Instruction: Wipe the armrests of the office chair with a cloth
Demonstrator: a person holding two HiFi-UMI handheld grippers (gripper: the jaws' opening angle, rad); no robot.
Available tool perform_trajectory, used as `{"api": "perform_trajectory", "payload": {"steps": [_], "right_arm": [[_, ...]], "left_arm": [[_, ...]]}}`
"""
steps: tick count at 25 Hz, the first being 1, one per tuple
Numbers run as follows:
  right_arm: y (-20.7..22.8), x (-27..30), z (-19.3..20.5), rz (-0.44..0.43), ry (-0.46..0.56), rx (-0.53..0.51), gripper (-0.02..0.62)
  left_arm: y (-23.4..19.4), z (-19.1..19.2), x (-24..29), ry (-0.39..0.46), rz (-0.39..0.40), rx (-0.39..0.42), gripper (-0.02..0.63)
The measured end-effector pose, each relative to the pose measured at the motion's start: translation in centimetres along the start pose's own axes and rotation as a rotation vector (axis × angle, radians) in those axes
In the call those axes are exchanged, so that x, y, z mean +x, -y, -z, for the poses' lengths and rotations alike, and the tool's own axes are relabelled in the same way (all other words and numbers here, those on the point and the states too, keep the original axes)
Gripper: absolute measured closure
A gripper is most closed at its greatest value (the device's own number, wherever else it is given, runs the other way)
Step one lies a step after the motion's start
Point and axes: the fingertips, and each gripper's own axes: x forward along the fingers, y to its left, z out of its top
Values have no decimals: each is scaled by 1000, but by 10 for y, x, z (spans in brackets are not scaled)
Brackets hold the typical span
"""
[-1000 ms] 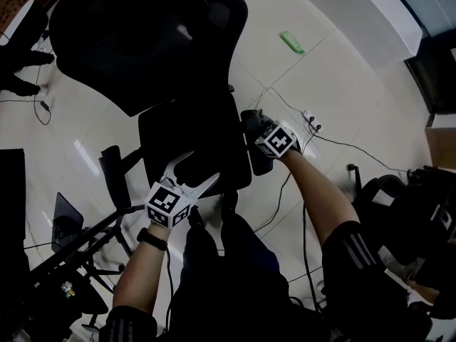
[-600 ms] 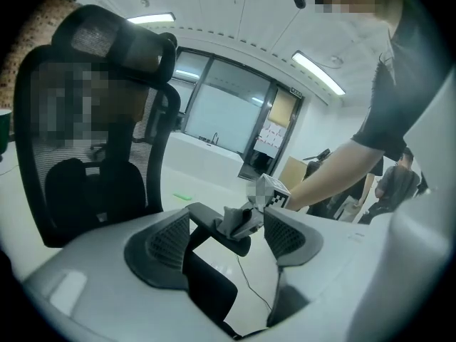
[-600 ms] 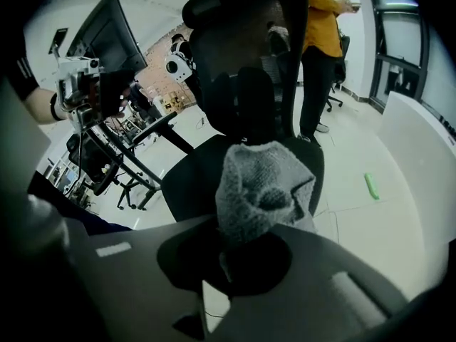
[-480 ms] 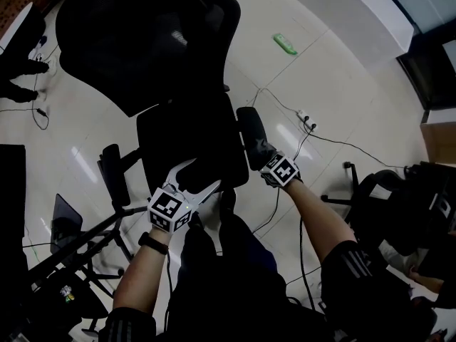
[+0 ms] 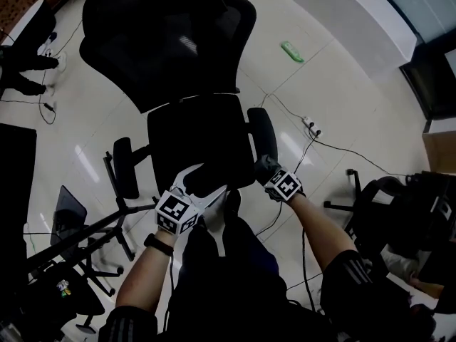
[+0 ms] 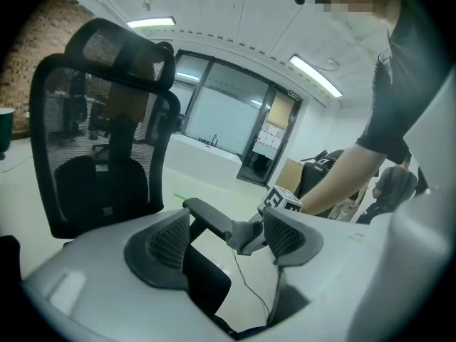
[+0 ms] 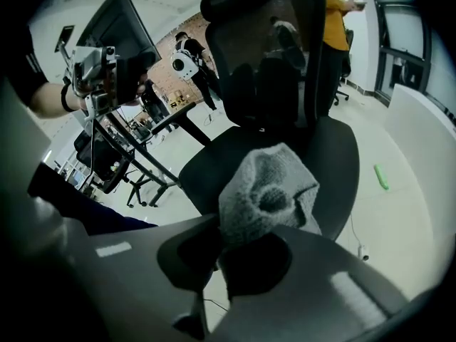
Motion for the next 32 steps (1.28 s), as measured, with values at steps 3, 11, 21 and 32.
{"api": "perform_trajectory", "payload": {"steps": [3,11,21,32], "right_arm": [[-18,-1,-19,-14,32,-37,577],[-71,35,-131,-55,126,-144,577],[-168,107,-291,-184,188,-322,577],[-236,196,-419,-248,137,-401,577]], "left_arm": [[-3,-1,-15,20,-11,-5,256],[-39,15,-87,59,-109,-43,256],[-100,41,-193,130,-266,-114,256],[-170,68,-285,194,-395,-178,255]]}}
